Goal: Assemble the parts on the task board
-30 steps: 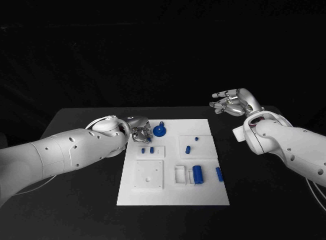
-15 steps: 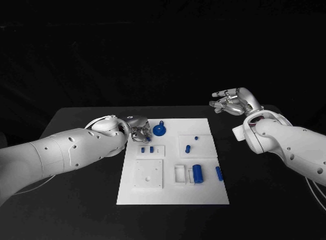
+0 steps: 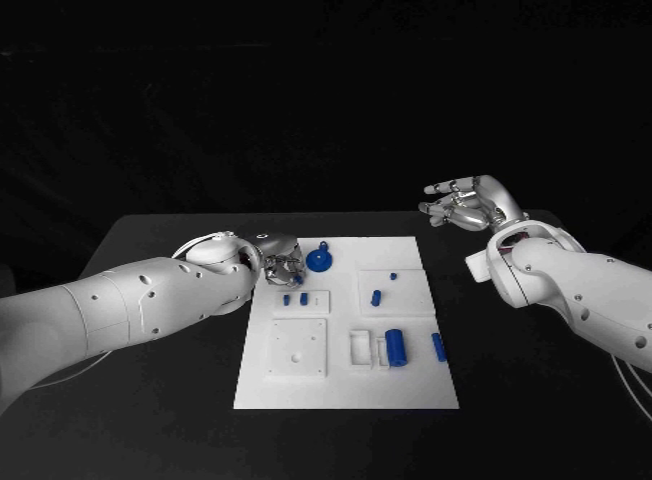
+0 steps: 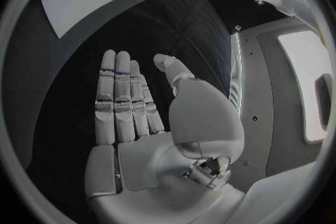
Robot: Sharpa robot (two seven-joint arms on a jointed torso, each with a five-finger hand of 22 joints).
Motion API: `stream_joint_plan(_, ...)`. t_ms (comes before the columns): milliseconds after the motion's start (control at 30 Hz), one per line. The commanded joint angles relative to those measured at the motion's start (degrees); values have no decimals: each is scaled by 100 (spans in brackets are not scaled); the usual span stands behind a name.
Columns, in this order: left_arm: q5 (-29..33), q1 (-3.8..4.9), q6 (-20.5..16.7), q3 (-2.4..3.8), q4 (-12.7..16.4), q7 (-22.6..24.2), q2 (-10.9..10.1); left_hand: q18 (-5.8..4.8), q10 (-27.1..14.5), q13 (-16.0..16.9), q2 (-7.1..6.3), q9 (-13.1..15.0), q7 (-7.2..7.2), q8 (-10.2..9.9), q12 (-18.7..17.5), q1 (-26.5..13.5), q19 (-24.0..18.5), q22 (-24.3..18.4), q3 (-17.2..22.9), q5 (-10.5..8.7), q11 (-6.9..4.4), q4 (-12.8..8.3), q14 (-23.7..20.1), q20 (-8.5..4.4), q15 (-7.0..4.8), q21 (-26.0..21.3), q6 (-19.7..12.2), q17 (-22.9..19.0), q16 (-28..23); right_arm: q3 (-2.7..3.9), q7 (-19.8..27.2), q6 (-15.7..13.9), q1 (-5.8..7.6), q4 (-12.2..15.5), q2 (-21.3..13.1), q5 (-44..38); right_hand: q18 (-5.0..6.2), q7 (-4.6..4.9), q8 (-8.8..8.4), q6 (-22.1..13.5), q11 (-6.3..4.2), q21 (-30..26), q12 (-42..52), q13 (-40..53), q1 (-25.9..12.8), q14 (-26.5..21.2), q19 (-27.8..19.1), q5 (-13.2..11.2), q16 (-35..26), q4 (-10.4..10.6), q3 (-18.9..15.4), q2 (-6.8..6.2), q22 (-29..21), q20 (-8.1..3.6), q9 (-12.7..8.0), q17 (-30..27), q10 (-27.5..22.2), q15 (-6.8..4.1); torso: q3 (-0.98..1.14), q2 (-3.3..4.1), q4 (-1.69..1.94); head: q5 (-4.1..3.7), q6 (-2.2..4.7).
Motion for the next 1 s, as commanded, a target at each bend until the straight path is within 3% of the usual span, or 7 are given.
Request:
stream_joint_plan(33, 29, -12, 117, -12, 18, 35, 11, 38, 4, -5, 21, 9, 26, 19, -20, 46, -26, 128, 11, 3, -4, 6, 36, 3, -9, 33, 26, 6, -3, 4, 53, 71, -4, 6, 4, -20, -10, 34, 5, 13, 18, 16, -36, -7, -55, -11, -20, 31, -38, -2, 28, -4, -5, 28, 1, -9, -13, 20, 1, 1, 0, -5, 8)
stream_joint_plan(367, 34, -12, 212, -26, -10, -55, 40, 35, -54, -5, 12, 5, 37, 15, -20, 37, -44, 123, -6, -64, 19, 3, 4, 16, 15, 33, -30, 9, -12, 4, 49, 71, -4, 5, 3, -20, -11, 35, 5, 28, 21, 38, -38, -8, -59, -17, -33, 34, -39, 1, 26, -5, -43, 31, 1, -12, -24, 23, 6, 6, -10, -7, 19)
stream_joint_plan(500, 34, -12, 246, -47, -25, -87, 47, 56, -150, -6, -51, 1, 34, 15, -21, 10, -64, 118, -8, -88, 58, 8, -48, 58, 58, 3, -231, 10, -11, 4, 48, 73, -4, 7, 1, -20, -11, 35, 5, 28, 21, 38, -38, -8, -59, -17, -33, 34, -39, 1, 26, -5, -43, 31, 1, -12, -24, 23, 8, 2, -5, -15, 7)
stream_joint_plan(800, 34, -11, 187, -76, -14, -107, 21, 96, -470, -7, -312, 1, -174, 13, -22, -90, -51, 102, 14, -115, 169, 9, -122, 136, 138, -115, -913, 8, 27, 4, 44, 76, -4, 9, -7, -20, -12, 39, 5, 12, 31, 32, -46, -9, -57, -39, -51, 33, -46, 1, 23, -9, -54, 39, 1, -20, -47, 32, 3, 0, -9, -20, 9)
stream_joint_plan(1000, 34, -11, 63, -79, -6, -96, 1, 135, -613, -6, -388, 0, -198, 12, -21, -66, -22, 106, -21, -117, 220, 36, -167, 180, 178, -202, -1082, -5, 60, 4, 42, 74, -4, 10, -10, -20, -11, 38, 6, 17, 33, 29, -48, -8, -58, -48, -59, 32, -48, 1, 23, -11, -58, 43, 1, -24, -53, 35, 1, 0, -5, -22, 13)
